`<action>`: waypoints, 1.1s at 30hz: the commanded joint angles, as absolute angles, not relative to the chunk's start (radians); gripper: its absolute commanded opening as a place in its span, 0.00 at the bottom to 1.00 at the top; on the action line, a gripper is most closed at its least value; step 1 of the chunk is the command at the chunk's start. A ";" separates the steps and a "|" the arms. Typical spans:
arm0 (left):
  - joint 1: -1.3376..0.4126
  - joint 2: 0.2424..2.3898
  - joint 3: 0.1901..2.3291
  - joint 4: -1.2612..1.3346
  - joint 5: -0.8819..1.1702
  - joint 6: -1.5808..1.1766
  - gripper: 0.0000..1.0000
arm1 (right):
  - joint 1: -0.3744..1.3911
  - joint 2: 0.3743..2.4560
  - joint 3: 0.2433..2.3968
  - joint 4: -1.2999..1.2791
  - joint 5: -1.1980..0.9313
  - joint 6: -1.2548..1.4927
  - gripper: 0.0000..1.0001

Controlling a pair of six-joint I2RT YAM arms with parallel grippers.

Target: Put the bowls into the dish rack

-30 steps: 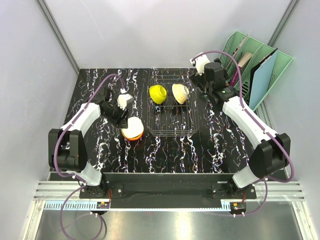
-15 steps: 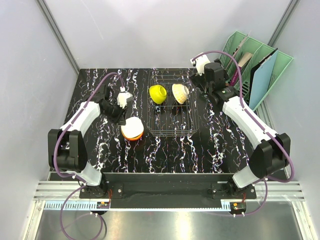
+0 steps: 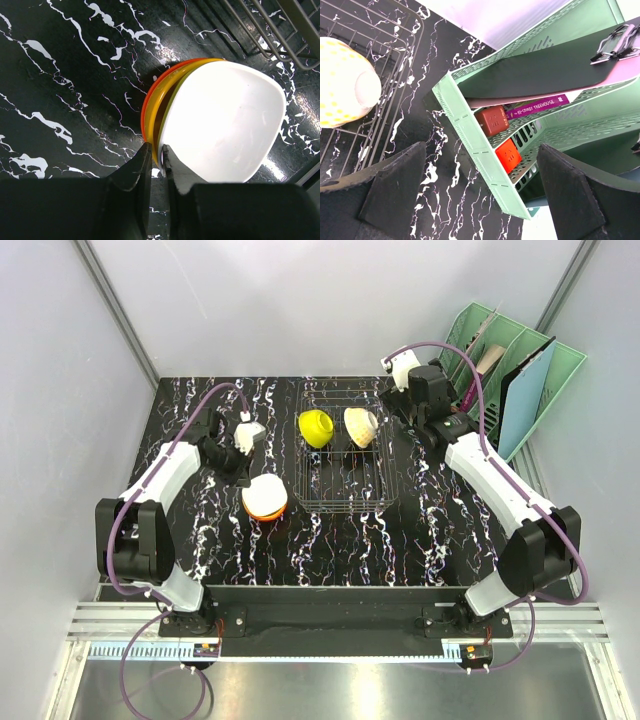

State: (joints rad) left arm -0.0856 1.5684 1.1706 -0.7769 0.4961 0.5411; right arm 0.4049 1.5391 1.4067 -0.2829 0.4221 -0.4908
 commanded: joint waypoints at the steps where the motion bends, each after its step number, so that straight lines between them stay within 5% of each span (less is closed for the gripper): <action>1: -0.095 1.554 1.193 -0.785 0.505 0.538 0.16 | 0.397 1.523 1.404 -0.267 0.397 -0.471 1.00; 7: -0.107 1.559 1.192 -0.793 0.508 0.540 0.15 | 0.394 1.523 1.402 -0.265 0.396 -0.466 1.00; 10: -0.112 1.565 1.193 -0.798 0.506 0.543 0.00 | 0.393 1.522 1.401 -0.268 0.394 -0.463 1.00; 25: -0.117 1.522 1.386 -0.864 0.558 0.517 0.00 | 0.391 1.529 1.440 -0.324 0.348 -0.420 1.00; 33: -0.118 1.540 1.584 -0.968 0.655 0.514 0.00 | 0.391 1.571 1.570 -0.506 0.100 -0.286 1.00</action>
State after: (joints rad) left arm -0.1120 1.5661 1.4952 -0.9146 0.5606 0.5243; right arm 0.3954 1.5524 1.4631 -0.4072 0.2783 -0.3840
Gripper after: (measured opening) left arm 0.020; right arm 0.994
